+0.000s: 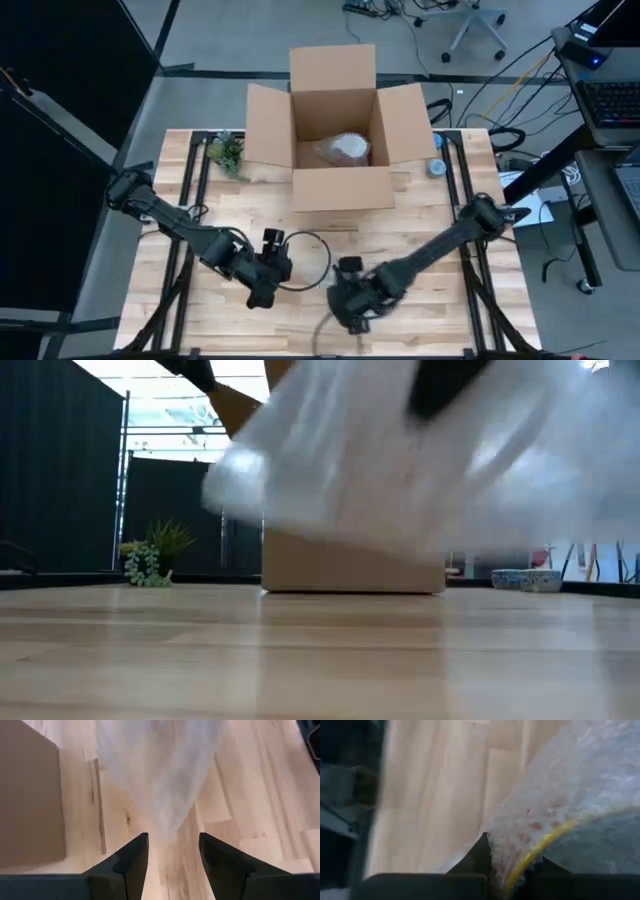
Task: Wrap mug
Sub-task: Put the wrapped orange mug into the cardboard box
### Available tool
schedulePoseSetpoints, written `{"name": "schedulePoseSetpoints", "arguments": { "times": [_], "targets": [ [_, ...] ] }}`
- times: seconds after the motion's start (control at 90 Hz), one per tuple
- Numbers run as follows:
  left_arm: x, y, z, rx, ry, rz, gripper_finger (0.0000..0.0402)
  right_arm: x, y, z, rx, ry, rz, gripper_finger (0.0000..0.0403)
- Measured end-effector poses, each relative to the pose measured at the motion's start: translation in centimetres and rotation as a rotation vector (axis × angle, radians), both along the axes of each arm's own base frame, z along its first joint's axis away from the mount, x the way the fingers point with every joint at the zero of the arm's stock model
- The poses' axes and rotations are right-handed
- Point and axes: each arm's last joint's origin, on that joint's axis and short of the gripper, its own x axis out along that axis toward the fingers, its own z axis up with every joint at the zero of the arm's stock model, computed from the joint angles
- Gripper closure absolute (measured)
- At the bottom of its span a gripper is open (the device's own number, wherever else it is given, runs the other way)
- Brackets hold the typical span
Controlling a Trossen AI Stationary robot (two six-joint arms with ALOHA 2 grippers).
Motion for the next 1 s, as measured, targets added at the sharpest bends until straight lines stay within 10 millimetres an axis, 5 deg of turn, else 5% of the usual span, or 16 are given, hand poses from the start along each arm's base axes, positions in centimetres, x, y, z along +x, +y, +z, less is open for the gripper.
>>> {"name": "schedulePoseSetpoints", "arguments": {
  "times": [0.289,0.467,0.667,0.822,1.0],
  "targets": [
    [-1.7,-0.2,1.4,-0.010,-0.036,0.007,0.0240,-5.3,0.5,7.1,0.017,-0.172,0.047,0.0391],
    [-4.5,0.6,4.7,-0.075,-0.132,-0.005,0.0240,-8.5,-3.0,13.5,-0.076,-0.468,-0.058,0.0391],
    [-7.1,2.7,7.9,-0.071,-0.288,0.040,0.0240,-9.9,-6.4,19.8,-0.111,-0.814,0.029,0.0391],
    [-8.1,3.8,9.2,0.010,-0.387,0.078,0.0240,-9.9,-11.3,23.0,-0.281,-0.978,-0.076,0.0391],
    [-7.9,4.6,9.4,0.103,-0.414,0.118,0.0240,-8.2,-19.5,23.5,-0.523,-0.941,-0.344,0.0391]
  ]
}}
